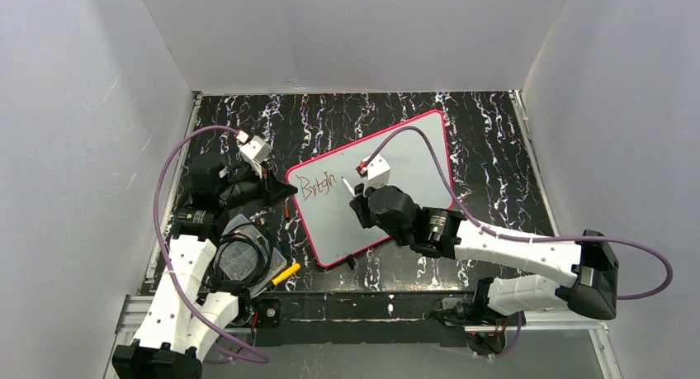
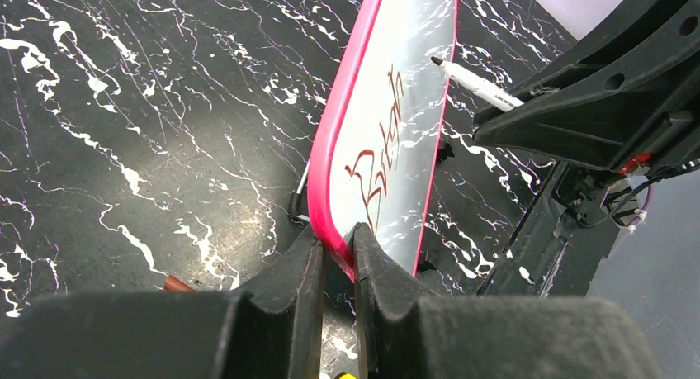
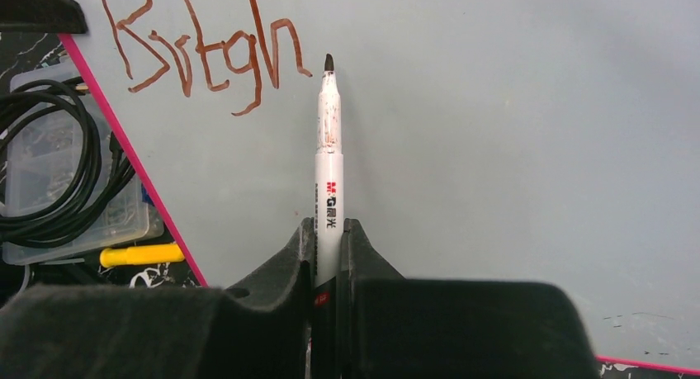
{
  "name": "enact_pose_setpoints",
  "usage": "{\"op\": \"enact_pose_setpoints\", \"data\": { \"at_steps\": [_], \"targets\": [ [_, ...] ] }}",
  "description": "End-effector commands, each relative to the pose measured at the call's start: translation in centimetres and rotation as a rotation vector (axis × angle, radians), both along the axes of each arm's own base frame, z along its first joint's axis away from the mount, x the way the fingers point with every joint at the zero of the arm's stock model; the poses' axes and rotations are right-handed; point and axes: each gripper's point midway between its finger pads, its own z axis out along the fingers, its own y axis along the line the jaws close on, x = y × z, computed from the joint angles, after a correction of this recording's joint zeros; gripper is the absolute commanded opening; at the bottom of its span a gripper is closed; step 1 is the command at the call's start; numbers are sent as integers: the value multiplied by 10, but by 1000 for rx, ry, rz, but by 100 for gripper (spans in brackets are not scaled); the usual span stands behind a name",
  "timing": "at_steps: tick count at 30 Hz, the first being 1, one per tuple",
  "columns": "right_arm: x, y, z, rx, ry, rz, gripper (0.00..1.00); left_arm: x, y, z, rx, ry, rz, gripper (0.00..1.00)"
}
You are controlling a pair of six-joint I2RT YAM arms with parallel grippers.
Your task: Write a sentence on the whiteboard
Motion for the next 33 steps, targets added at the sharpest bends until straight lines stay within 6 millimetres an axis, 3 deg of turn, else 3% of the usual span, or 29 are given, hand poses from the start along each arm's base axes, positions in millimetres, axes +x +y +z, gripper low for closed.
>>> {"op": "enact_pose_setpoints", "data": {
  "at_steps": [1,12,25,33],
  "targets": [
    [11,3,24,32,-64,-26,1,-4,4,-12,62,-17,-19,0],
    [15,17,18,5,-70,-2,1,-4,4,-13,64,-18,-19,0],
    [35,-13,7,-20,-35,-118,1,-4,4,-13,64,-18,-19,0],
    [28,-4,23,40,-63,-28,1,-4,4,-13,63,-18,-18,0]
  ]
}}
